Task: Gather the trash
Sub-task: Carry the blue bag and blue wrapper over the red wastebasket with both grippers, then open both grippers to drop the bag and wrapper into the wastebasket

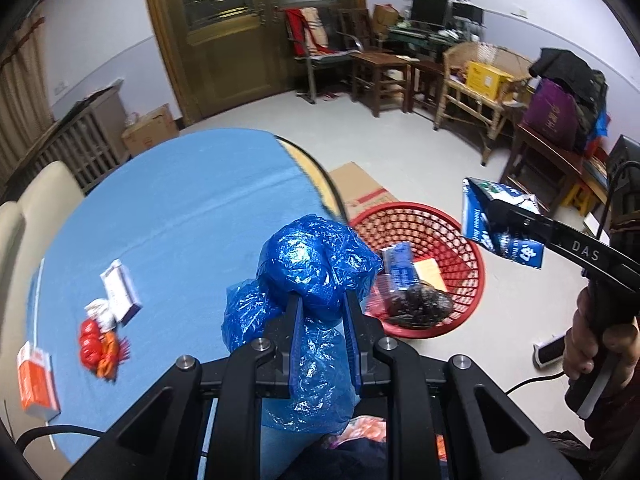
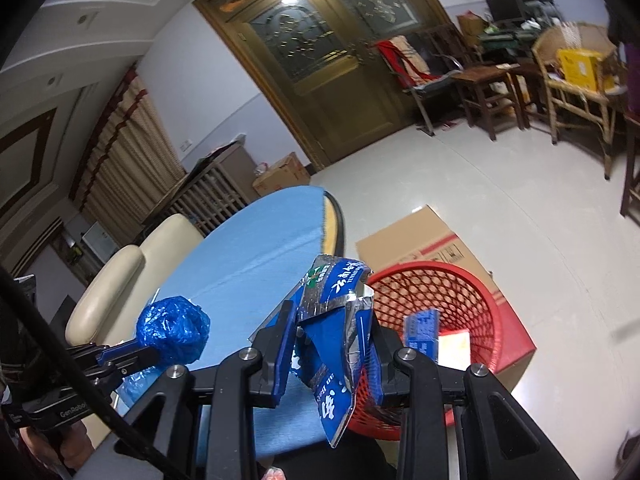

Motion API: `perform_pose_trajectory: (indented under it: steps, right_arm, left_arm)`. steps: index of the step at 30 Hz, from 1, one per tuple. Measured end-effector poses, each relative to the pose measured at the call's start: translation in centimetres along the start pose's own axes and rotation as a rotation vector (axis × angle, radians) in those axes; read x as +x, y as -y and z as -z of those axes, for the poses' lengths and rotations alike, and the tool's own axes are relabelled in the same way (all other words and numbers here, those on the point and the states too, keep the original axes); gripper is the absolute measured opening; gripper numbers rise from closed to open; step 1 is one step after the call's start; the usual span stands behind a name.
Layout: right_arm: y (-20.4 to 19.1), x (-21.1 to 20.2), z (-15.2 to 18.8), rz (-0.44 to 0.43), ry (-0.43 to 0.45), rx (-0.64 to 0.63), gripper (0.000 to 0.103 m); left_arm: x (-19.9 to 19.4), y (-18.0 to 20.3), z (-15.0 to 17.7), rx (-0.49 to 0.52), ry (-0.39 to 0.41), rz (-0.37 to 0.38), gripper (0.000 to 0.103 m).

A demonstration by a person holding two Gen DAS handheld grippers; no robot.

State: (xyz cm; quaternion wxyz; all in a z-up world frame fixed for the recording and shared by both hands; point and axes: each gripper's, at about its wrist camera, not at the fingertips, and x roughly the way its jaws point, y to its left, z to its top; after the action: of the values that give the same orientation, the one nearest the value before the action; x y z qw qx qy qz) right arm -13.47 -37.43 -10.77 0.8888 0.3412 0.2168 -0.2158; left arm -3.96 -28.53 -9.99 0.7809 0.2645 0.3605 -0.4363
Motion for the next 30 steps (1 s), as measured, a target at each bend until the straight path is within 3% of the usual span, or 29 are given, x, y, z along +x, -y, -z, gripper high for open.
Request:
perform_pose_trajectory:
  steps: [16, 21, 23, 24, 30]
  right_arm:
    - [6.8, 1.0, 0.2, 0.086, -0.034, 0.164, 0.035]
    - [7.6, 2.2, 0.8, 0.07, -0.085, 0.213, 0.036]
    - [7.8, 2.7, 0.8, 0.063, -0.106, 0.234, 0.058]
    - [7.8, 2.8, 0.8, 0.058, -0.106, 0.243, 0.075]
    - [7.4, 1.7, 0.3, 0.047, -0.047, 0.226, 0.075]
  left_arm:
    - [6.0, 5.9, -3.3, 0.127, -0.066, 0.083, 0.021]
    - [7.1, 6.5, -3.6, 0.147, -0.075, 0.078, 0.023]
    - [7.3, 6.0, -3.4, 0.136, -0.082, 0.077, 0.027]
    - [7.3, 5.6, -3.3, 0.128, -0.086, 0.073, 0.03]
    - [6.4, 2.6, -1.5, 0.063, -0.09, 0.057, 0.04]
